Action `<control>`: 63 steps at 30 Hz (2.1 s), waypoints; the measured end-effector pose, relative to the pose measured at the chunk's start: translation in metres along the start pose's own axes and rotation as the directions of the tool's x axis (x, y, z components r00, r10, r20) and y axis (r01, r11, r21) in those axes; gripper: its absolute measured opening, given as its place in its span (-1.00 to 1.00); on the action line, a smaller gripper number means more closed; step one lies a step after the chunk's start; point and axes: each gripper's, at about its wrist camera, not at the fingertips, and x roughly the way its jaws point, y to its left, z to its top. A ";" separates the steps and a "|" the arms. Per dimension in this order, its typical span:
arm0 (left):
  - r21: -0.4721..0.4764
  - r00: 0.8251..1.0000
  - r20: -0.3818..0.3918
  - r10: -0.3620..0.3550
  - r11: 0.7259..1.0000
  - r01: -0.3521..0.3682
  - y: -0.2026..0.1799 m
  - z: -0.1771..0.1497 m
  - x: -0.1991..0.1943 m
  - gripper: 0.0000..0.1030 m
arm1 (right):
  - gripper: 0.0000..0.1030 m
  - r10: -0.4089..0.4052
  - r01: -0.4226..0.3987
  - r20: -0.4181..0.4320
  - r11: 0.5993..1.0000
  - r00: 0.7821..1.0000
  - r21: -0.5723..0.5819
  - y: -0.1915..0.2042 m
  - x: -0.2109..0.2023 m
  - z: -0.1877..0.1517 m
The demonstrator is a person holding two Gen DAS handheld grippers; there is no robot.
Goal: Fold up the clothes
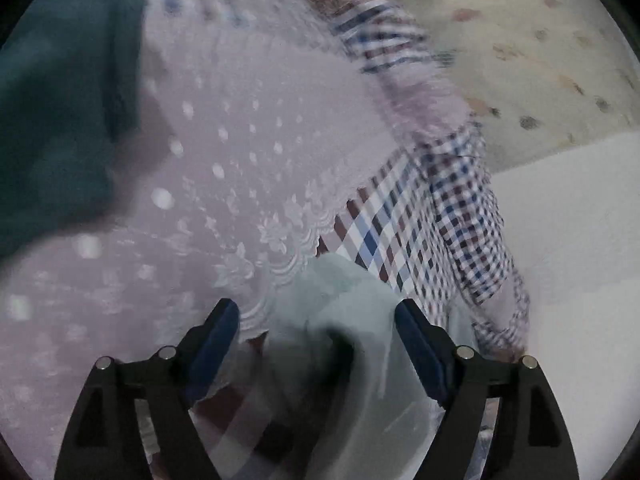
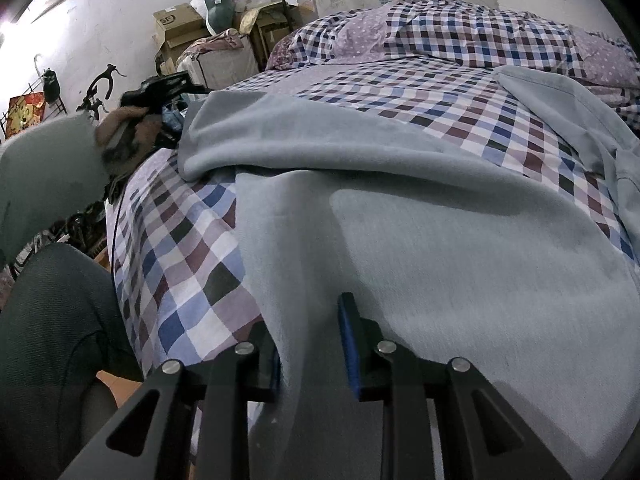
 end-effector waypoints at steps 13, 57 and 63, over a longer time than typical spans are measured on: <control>0.877 0.927 -0.142 -0.346 0.390 0.280 -0.209 -0.199 -0.070 -0.50 | -0.51 0.085 -0.090 0.041 0.988 0.996 0.127 -0.022 -0.014 0.000; 0.708 0.985 -0.108 -0.135 0.686 0.172 -0.213 -0.132 -0.117 -0.71 | -0.26 0.160 -0.162 0.027 0.982 0.987 0.093 -0.024 -0.044 -0.002; 0.592 0.993 -0.105 0.062 0.806 0.012 -0.201 0.003 -0.088 -0.64 | -0.26 0.173 -0.173 0.007 0.982 0.985 0.077 -0.019 -0.037 0.000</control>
